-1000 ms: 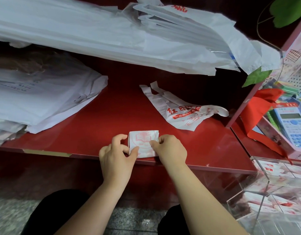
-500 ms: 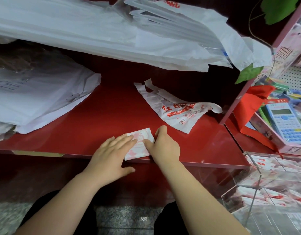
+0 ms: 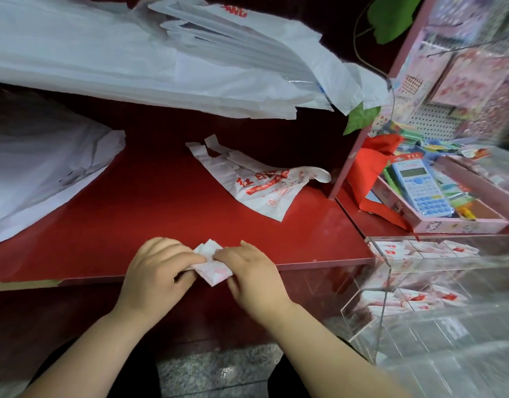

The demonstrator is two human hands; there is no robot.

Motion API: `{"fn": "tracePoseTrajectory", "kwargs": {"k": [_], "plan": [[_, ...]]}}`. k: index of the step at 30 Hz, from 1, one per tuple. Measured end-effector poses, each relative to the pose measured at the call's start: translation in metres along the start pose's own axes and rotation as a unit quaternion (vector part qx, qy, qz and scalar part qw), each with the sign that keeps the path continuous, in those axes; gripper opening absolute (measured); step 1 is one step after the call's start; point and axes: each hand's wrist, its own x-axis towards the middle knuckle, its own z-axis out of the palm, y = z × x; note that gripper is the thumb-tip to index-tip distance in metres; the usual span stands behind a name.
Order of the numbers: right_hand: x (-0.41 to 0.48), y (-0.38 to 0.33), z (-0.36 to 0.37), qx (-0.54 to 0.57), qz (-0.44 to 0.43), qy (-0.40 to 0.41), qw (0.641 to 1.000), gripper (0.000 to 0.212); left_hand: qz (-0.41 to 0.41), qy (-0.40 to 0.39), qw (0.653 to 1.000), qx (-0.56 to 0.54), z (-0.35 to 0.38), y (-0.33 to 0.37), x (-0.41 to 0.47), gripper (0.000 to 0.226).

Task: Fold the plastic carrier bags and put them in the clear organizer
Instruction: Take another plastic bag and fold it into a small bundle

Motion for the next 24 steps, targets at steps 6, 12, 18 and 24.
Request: {"fn": "tracePoseTrajectory", "kwargs": {"k": [6, 12, 18, 24], "plan": [[-0.026, 0.014, -0.042, 0.197, 0.203, 0.027, 0.959, 0.045, -0.204, -0.071, 0.936, -0.277, 0.014, 0.051, 0.030, 0.035], [-0.071, 0.044, -0.093, 0.295, 0.312, 0.072, 0.900, 0.040, -0.233, -0.155, 0.894, -0.351, 0.056, 0.105, 0.057, 0.036], [-0.122, 0.083, -0.167, 0.135, 0.340, 0.032, 0.930, 0.074, -0.131, -0.246, 0.913, -0.297, 0.101, 0.173, 0.080, 0.039], [-0.139, 0.124, -0.214, -0.033, 0.368, -0.174, 0.913, 0.014, -0.069, -0.283, 0.909, -0.298, 0.143, 0.228, 0.098, 0.047]]}}
